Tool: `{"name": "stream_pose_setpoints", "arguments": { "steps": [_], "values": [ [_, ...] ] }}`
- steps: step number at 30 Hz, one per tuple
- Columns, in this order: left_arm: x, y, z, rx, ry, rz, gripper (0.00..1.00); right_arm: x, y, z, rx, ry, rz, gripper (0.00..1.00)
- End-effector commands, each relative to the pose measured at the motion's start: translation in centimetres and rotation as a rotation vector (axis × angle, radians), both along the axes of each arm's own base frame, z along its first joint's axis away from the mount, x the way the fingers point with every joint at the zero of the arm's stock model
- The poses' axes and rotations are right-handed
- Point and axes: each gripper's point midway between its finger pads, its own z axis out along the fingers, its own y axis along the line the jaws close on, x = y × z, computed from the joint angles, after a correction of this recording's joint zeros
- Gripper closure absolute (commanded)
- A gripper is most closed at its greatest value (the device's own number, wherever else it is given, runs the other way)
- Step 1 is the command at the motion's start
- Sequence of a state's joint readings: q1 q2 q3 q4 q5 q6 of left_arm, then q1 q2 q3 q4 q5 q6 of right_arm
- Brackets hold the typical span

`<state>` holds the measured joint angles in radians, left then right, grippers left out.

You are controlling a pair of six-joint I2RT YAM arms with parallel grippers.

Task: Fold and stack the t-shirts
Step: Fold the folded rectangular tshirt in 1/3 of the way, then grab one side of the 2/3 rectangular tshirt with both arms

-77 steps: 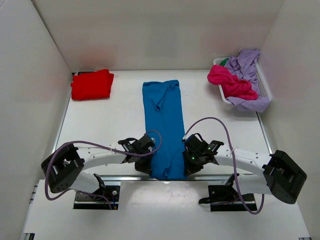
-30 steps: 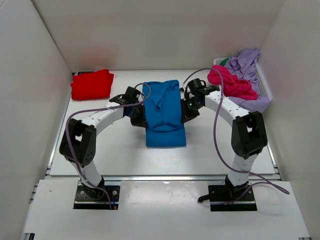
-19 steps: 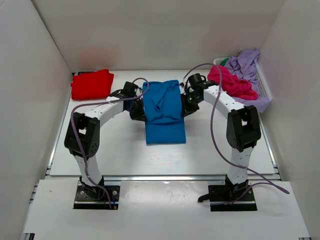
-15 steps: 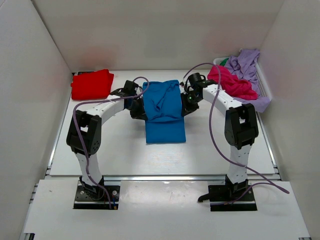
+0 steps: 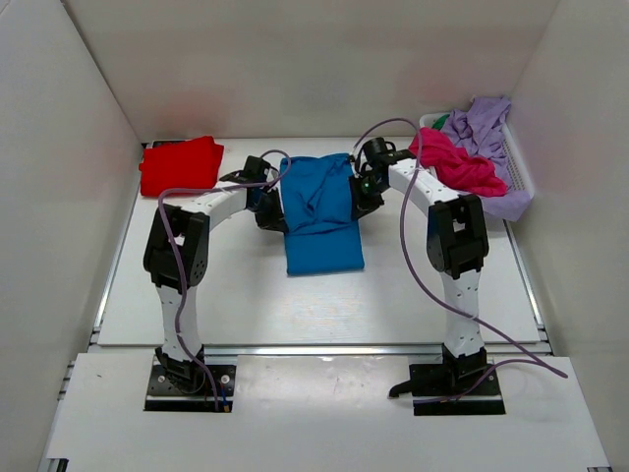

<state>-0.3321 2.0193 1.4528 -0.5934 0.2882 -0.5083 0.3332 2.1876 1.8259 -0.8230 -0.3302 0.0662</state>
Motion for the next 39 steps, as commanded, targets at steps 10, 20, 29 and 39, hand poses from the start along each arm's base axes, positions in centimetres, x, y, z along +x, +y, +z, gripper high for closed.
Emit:
{"name": "stream_pose_setpoints", "arguments": {
  "steps": [10,20,29,39],
  "values": [
    [8.3,-2.0,6.8,-0.281,-0.195,0.099,0.62,4.7,-2.0,4.1,0.061,-0.203,-0.122,0.75],
    [5.4,0.4,6.6,-0.215,-0.225,0.108,0.50,1.7,-4.2,5.7,0.034,-0.238,-0.146,0.57],
    [-8.4,-0.1,0.5,0.025,-0.065,-0.009,0.45,-9.0,-3.0,0.5,-0.045,-0.107,-0.126,0.58],
    [-10.1,-0.4,0.6,0.043,-0.103,0.065,0.43,-11.4,-2.2,-0.9,-0.009,-0.089,-0.189,0.49]
  ]
}}
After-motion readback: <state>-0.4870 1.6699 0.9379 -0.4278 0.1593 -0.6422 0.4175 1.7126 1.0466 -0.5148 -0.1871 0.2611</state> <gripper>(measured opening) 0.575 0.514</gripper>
